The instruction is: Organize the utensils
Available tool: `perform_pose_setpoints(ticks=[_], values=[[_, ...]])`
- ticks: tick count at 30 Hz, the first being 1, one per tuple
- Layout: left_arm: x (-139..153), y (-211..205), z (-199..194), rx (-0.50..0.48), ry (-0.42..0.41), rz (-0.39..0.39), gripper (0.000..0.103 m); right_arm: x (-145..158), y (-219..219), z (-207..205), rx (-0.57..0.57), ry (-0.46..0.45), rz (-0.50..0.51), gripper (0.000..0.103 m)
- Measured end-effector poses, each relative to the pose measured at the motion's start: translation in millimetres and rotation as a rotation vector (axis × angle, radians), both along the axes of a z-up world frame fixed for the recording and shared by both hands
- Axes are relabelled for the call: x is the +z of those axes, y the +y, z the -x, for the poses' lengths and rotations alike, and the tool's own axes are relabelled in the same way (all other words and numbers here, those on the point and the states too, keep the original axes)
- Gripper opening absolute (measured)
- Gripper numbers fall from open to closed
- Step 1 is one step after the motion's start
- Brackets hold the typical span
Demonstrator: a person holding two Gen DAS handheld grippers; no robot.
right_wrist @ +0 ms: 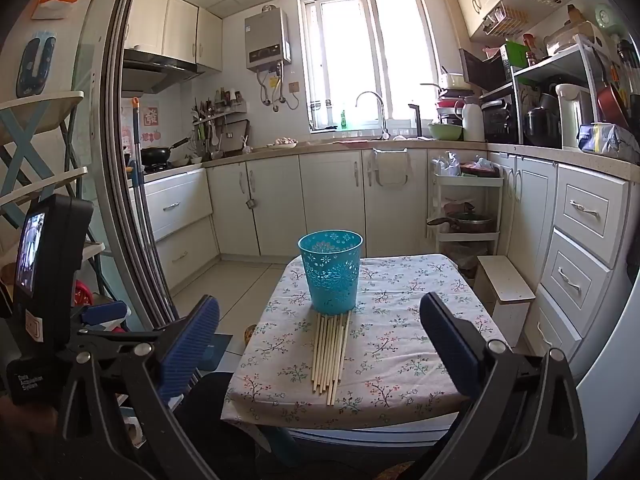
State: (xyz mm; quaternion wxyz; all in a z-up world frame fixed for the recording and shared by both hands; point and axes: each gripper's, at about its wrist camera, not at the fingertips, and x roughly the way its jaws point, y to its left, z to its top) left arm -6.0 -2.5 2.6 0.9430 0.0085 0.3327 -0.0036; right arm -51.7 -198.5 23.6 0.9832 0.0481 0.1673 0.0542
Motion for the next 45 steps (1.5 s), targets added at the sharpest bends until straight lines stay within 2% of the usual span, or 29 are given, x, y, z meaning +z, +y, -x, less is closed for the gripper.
perform_pose_setpoints(ticks=[14, 45], values=[[6.4, 2.5, 7.0, 0.002, -0.038, 0.009, 0.095, 0.2, 0.3, 1.4, 0.0, -0.001, 0.0, 0.096], [9.3, 4.8, 7.3, 0.002, -0.044, 0.002, 0.095, -1.2, 0.9, 1.6, 0.001, -0.002, -0.002, 0.096]])
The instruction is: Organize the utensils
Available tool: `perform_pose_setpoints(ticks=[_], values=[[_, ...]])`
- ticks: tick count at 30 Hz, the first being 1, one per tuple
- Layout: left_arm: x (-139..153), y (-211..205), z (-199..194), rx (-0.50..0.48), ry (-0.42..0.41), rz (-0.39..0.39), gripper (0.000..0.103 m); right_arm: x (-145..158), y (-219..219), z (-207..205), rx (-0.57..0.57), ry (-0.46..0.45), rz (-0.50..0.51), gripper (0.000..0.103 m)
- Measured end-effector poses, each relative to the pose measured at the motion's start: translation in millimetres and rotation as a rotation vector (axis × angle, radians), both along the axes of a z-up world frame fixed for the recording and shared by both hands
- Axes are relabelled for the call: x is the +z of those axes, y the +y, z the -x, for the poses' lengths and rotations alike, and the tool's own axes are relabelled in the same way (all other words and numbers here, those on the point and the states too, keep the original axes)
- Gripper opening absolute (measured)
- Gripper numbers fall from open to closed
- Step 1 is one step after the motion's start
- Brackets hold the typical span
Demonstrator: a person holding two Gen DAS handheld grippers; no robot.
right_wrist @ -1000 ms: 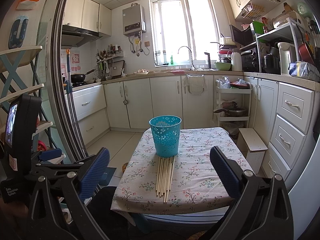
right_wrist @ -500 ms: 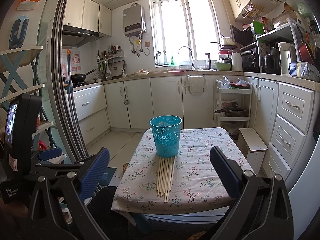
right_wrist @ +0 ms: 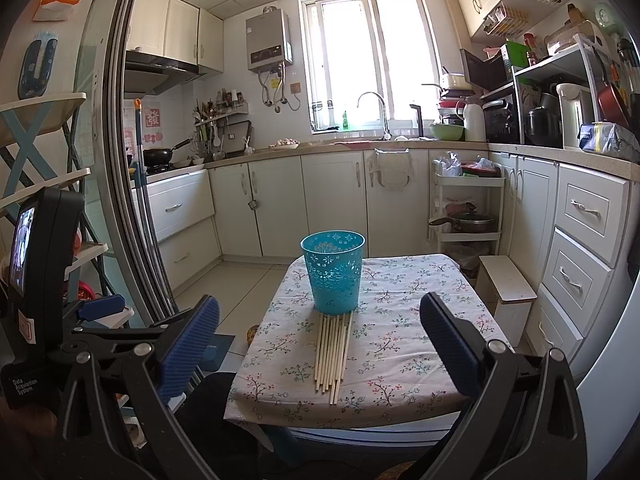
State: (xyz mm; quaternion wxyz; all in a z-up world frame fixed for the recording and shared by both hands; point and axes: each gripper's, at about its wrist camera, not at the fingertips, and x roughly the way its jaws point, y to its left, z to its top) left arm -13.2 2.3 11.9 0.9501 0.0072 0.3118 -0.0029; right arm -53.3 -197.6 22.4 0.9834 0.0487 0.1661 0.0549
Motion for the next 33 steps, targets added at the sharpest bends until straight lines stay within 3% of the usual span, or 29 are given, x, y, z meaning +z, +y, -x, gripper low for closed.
perform_pose_setpoints(ticks=[22, 33], values=[[3, -4, -2, -0.008, -0.002, -0.014, 0.095, 1, 3, 1, -0.001, 0.0, -0.001, 0.096], [-14, 0, -31, -0.01, 0.034, -0.011, 0.095, -9, 9, -34, 0.007, 0.066, 0.014, 0.096]])
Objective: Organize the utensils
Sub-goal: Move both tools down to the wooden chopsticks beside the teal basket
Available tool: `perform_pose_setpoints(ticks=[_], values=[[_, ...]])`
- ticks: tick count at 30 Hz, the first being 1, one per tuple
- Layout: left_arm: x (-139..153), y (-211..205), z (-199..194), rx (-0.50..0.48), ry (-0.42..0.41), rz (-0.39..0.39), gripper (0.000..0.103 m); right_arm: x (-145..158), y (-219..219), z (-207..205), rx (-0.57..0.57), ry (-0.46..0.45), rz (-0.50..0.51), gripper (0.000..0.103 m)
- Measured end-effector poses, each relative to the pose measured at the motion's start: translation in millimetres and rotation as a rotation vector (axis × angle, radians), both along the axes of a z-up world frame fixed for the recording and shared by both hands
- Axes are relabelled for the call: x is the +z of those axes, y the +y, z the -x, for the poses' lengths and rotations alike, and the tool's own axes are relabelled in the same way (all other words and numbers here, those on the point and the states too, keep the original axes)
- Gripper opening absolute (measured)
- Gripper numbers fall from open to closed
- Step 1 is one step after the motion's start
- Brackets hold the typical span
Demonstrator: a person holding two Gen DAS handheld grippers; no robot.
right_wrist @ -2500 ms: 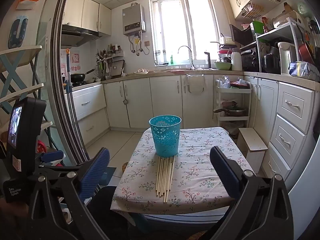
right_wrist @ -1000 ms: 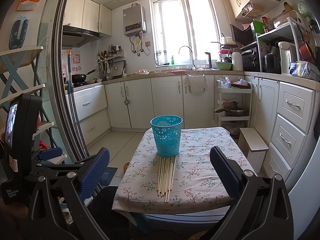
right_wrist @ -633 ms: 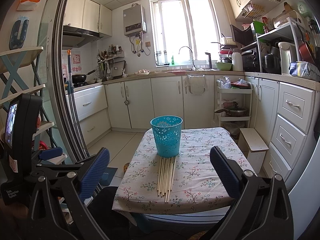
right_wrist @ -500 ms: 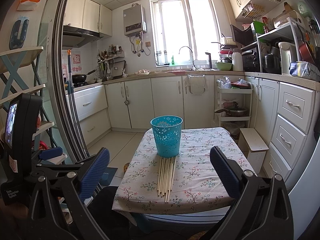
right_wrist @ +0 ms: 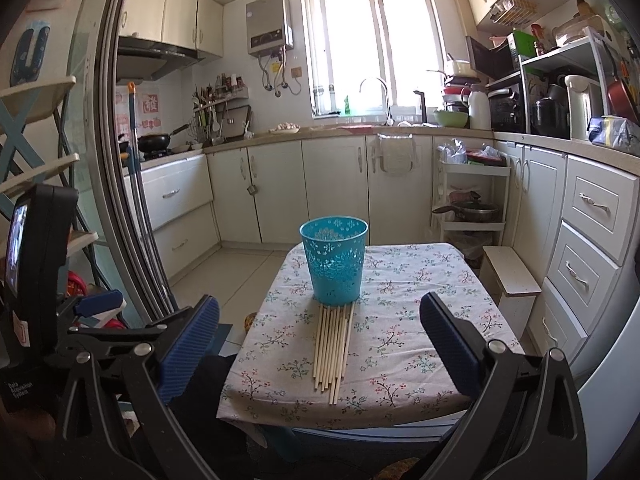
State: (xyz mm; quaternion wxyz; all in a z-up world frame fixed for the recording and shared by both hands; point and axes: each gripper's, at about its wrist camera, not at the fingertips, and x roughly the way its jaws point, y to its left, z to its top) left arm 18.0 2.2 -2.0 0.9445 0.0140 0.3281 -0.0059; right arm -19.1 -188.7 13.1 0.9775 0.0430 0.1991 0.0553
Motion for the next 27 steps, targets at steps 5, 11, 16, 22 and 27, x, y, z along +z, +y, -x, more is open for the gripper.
perform_pose_setpoints(ticks=[5, 11, 16, 22, 27], values=[[-12, -3, -25, -0.009, 0.002, -0.005, 0.095, -12, -4, -29, -0.008, 0.049, 0.009, 0.096], [-45, 1, -75, 0.008, 0.082, 0.017, 0.095, -44, -11, -79, -0.014, 0.132, 0.032, 0.093], [-80, 2, -117, -0.001, 0.183, 0.066, 0.095, -87, -15, -137, 0.014, 0.257, 0.021, 0.068], [-109, -12, -155, -0.012, 0.232, 0.077, 0.095, -135, -18, -199, 0.048, 0.385, 0.012, 0.045], [-132, -25, -188, -0.018, 0.294, 0.083, 0.095, -167, -27, -244, 0.036, 0.463, -0.023, 0.032]])
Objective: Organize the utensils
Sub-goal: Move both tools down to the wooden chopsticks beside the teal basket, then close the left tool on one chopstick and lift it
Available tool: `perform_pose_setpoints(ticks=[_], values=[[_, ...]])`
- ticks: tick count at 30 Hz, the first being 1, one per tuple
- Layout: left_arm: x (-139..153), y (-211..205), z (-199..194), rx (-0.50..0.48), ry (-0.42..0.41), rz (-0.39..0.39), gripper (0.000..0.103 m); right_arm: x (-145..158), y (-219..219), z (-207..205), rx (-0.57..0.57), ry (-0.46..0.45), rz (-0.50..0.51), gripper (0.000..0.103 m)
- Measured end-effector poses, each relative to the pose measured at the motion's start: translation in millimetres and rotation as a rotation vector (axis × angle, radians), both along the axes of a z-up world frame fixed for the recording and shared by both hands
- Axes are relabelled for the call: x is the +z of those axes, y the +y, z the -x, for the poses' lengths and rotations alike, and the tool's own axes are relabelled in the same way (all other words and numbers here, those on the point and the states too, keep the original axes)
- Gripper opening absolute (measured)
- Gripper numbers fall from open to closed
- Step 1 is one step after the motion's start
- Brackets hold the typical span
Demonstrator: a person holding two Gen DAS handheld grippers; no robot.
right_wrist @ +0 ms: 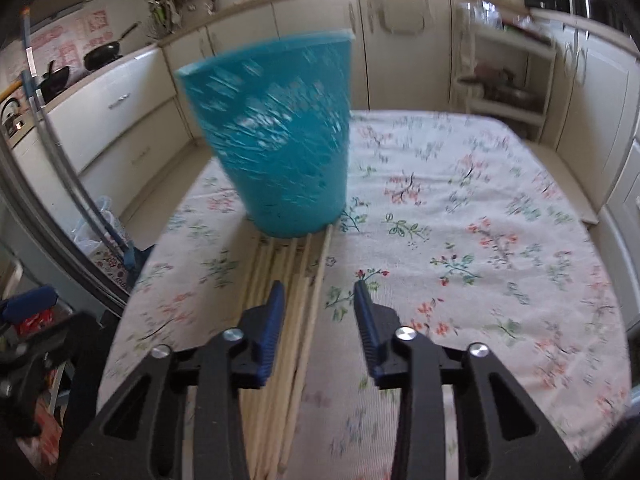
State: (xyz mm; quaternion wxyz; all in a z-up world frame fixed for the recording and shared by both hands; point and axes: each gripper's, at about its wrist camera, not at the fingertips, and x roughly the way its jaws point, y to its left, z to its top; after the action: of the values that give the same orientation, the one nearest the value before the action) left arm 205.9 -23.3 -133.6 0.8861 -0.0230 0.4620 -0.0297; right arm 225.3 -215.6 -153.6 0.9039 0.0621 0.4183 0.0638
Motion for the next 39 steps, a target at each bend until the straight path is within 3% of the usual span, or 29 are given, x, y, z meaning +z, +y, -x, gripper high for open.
perform_pose_setpoints(ticks=[8, 14, 25, 39], values=[[-28, -17, -36, 0.008, 0.07, 0.005, 0.095, -24, 1, -33, 0.048, 0.052, 0.003, 0.02], [-43, -31, -57, 0.011, 0.086, -0.018, 0.095, -28, 0, -32, 0.102, 0.059, 0.046, 0.009], [-70, -60, -86, 0.001, 0.109, -0.093, 0.09, -28, -24, -18, 0.13, 0.068, 0.005, 0.009], [-68, -55, -91, 0.044, 0.094, -0.115, 0.086, -29, -31, -19, 0.126, 0.062, -0.067, 0.009]])
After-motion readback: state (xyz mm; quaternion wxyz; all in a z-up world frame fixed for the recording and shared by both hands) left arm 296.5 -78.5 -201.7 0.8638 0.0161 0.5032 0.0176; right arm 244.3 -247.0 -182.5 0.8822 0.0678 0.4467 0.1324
